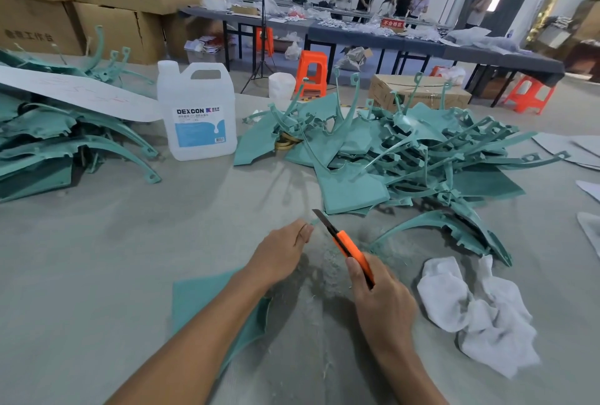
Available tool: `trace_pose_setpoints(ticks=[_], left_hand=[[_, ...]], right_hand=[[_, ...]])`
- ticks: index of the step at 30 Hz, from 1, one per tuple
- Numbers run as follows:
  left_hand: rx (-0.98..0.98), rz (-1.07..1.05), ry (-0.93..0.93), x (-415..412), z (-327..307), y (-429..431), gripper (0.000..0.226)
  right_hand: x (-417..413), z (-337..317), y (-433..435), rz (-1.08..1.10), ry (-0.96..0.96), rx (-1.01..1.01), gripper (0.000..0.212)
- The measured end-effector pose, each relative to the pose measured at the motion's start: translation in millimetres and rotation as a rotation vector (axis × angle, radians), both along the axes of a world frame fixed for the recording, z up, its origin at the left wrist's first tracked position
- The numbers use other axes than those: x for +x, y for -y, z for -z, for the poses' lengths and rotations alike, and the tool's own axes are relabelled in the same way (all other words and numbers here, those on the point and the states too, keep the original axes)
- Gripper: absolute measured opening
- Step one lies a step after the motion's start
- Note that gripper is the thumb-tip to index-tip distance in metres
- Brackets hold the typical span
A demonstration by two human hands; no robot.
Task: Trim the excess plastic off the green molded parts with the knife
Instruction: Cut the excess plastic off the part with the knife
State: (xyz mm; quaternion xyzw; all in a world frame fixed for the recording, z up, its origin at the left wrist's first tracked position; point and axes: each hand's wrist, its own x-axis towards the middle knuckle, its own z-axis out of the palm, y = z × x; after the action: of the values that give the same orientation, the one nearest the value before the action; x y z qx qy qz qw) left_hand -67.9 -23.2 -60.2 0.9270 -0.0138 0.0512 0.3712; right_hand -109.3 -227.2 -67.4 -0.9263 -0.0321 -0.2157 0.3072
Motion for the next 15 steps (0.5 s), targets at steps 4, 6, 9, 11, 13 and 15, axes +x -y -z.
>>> trace_pose_setpoints(ticks=[4,6,9,11,13,15], left_hand=[[-0.006,-0.007,-0.009,0.3,-4.2,1.1,0.044],[-0.004,-0.024,-0.017,1.0,-5.3,1.5,0.043],[-0.019,-0.03,-0.018,1.3,-5.0,0.4,0.045],[-0.052,-0.039,-0.034,2.0,-3.6,-1.2,0.046],[-0.082,-0.057,-0.048,2.8,-2.8,-2.6,0.046],[-0.106,-0.065,-0.056,3.2,-2.6,-3.4,0.047]], right_hand=[[-0.5,-1.5,1.8,0.038,0.017,0.081,0.052],[-2.3,-1.7,-0.2,-0.014,0.031,0.053,0.046],[0.0,-1.5,-1.1,0.033,0.023,0.053,0.048],[1.0,-1.5,1.0,0.079,0.035,0.105,0.053],[-0.8,-1.1,0.6,0.034,0.037,0.108,0.047],[-1.7,-0.2,-1.4,-0.025,0.027,0.048,0.034]])
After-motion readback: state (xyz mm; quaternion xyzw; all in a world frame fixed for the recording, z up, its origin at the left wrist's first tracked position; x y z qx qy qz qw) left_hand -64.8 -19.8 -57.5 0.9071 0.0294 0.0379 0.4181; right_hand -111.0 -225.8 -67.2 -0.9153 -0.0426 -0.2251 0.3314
